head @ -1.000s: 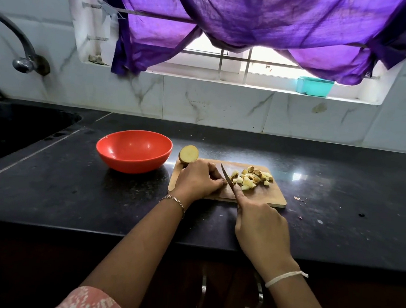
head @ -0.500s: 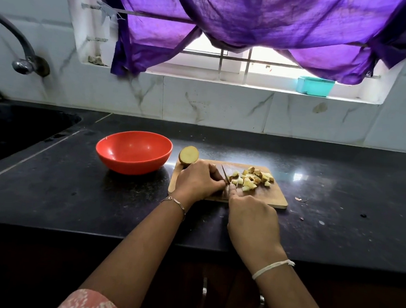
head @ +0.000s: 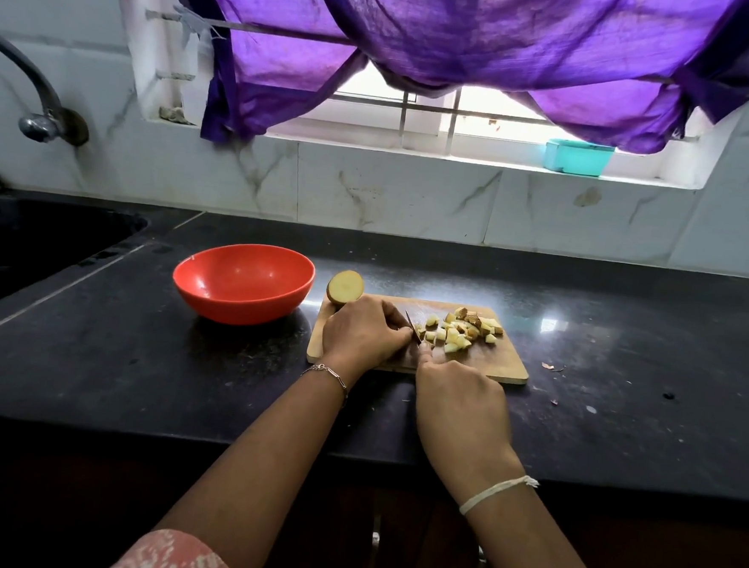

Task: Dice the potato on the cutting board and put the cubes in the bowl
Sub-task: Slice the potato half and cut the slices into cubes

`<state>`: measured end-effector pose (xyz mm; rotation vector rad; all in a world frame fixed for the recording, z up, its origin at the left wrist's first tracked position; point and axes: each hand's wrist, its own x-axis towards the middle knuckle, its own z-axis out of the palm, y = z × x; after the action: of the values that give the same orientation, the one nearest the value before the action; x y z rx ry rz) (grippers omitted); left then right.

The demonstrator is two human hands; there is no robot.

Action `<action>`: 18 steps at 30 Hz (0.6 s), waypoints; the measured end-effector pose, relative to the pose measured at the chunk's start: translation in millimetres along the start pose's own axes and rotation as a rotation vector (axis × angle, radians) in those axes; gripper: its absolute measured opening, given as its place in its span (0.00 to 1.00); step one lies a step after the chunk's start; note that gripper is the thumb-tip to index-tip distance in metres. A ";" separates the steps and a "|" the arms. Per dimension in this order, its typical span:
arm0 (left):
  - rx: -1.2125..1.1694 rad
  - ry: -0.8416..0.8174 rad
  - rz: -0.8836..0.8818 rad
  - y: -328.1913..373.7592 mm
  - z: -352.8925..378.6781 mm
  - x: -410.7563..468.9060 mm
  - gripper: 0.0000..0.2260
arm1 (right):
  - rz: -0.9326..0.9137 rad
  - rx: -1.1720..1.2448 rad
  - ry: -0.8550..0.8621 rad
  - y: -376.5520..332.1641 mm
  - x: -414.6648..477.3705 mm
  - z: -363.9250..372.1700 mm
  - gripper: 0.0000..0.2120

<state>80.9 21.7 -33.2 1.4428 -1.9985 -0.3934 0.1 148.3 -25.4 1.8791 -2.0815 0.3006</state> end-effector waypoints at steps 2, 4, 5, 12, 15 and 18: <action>0.010 0.009 -0.005 -0.5 0.7 0.5 0.08 | 0.011 0.003 0.001 1.0 0.2 0.5 0.22; 0.008 -0.001 0.005 -2.3 1.3 2.3 0.08 | 0.025 0.029 0.012 4.4 -0.6 2.1 0.23; 0.002 -0.013 0.009 -3.2 0.6 2.9 0.08 | 0.037 0.051 0.023 6.7 -1.5 3.0 0.23; -0.195 -0.036 0.003 -10.6 -2.8 8.8 0.05 | 0.149 0.174 0.080 24.5 -8.8 1.3 0.21; -0.269 0.053 -0.027 -14.7 -4.8 10.0 0.03 | 0.131 0.197 0.146 27.3 -9.4 -4.8 0.10; -0.205 0.119 -0.019 -15.5 -5.1 8.1 0.06 | 0.088 0.205 0.140 25.0 -9.2 -5.2 0.09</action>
<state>94.1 9.4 -35.7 1.3262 -1.7956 -0.4944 -23.5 161.5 -22.5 1.8192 -2.1097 0.6703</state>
